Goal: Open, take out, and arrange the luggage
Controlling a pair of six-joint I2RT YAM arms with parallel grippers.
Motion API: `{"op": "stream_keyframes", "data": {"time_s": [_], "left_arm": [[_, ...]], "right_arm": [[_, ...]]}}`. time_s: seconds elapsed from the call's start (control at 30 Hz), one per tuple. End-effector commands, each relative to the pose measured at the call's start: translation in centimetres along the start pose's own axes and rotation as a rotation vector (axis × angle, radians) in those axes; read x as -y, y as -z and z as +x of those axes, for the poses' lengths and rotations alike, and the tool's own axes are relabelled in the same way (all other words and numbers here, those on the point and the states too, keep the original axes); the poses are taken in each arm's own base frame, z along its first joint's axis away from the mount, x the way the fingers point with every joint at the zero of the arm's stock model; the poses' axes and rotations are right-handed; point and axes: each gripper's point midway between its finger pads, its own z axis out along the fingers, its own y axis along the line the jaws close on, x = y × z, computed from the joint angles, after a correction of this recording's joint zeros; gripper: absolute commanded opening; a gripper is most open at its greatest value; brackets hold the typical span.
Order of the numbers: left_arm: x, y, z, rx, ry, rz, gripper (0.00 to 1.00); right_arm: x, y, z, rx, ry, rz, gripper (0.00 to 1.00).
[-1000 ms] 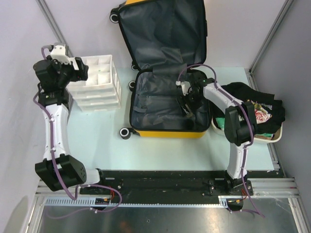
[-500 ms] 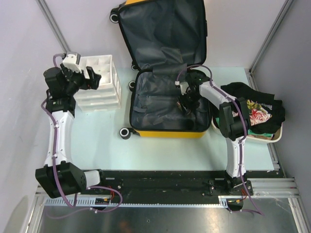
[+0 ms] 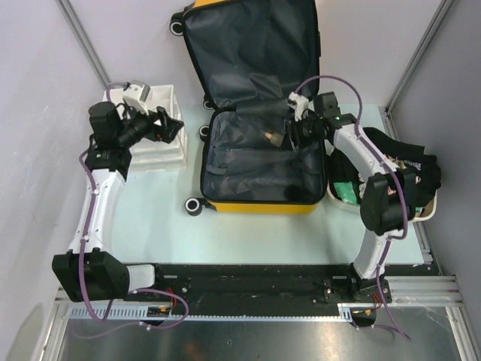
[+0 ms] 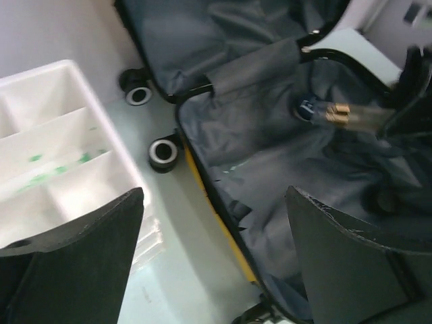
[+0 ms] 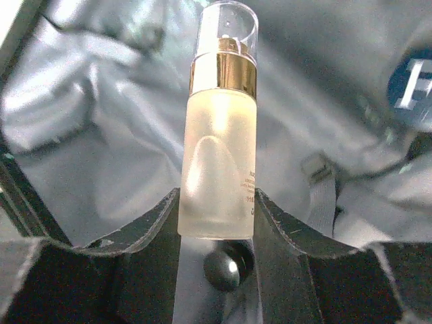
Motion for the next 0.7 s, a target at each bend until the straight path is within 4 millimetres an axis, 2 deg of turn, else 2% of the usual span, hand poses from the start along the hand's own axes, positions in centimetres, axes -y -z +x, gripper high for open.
{"op": "stream_keyframes", "data": {"time_s": [0.0, 0.07, 0.1, 0.17, 0.2, 0.23, 0.27, 0.3, 0.37, 0.43, 0.47, 0.5, 0.63, 0.67], "left_arm": [[3.7, -1.4, -0.6, -0.002, 0.037, 0.155, 0.90], [4.5, -1.9, -0.3, -0.018, 0.081, 0.180, 0.90], [4.8, -2.3, 0.3, -0.041, 0.157, 0.200, 0.90], [7.0, -3.2, 0.7, -0.073, 0.226, 0.267, 0.91], [7.7, -3.4, 0.8, -0.093, 0.303, 0.291, 0.91], [7.8, -4.1, 1.5, -0.120, 0.357, 0.296, 0.91], [8.5, -4.4, 1.6, -0.133, 0.397, 0.316, 0.92], [8.9, -4.7, 1.2, -0.130, 0.472, 0.328, 0.93], [10.2, -5.4, 1.6, -0.157, 0.604, 0.369, 0.94], [10.9, -6.1, 1.0, -0.151, 0.668, 0.406, 0.94], [11.4, -6.6, 1.0, -0.161, 0.763, 0.425, 0.97], [11.6, -6.9, -0.2, -0.110, 0.763, 0.456, 1.00], [12.1, -8.3, -1.5, -0.096, 0.818, 0.484, 1.00], [12.7, -8.4, -2.4, -0.086, 0.817, 0.501, 1.00]], "right_arm": [[-4.7, 4.1, -9.6, 0.375, 0.167, -0.109, 0.00], [-5.6, 5.1, -10.9, 0.428, 0.178, -0.122, 0.00], [-5.8, 5.6, -12.0, 0.473, 0.171, -0.114, 0.00], [-6.3, 6.3, -12.9, 0.523, 0.168, -0.106, 0.00], [-6.6, 7.4, -14.3, 0.588, 0.176, -0.084, 0.00], [-7.0, 7.7, -14.7, 0.613, 0.176, -0.082, 0.00], [-7.1, 7.6, -14.6, 0.620, 0.168, -0.077, 0.00], [-7.5, 8.5, -15.9, 0.681, 0.187, -0.060, 0.00], [-8.3, 8.5, -16.3, 0.707, 0.164, -0.069, 0.00], [-9.0, 8.7, -17.1, 0.745, 0.144, -0.072, 0.00], [-9.8, 8.5, -17.2, 0.751, 0.144, -0.085, 0.00], [-10.0, 8.7, -17.6, 0.769, 0.142, -0.085, 0.00], [-11.8, 8.5, -17.8, 0.780, 0.132, -0.123, 0.00], [-12.1, 8.5, -17.8, 0.779, 0.131, -0.131, 0.00]]}}
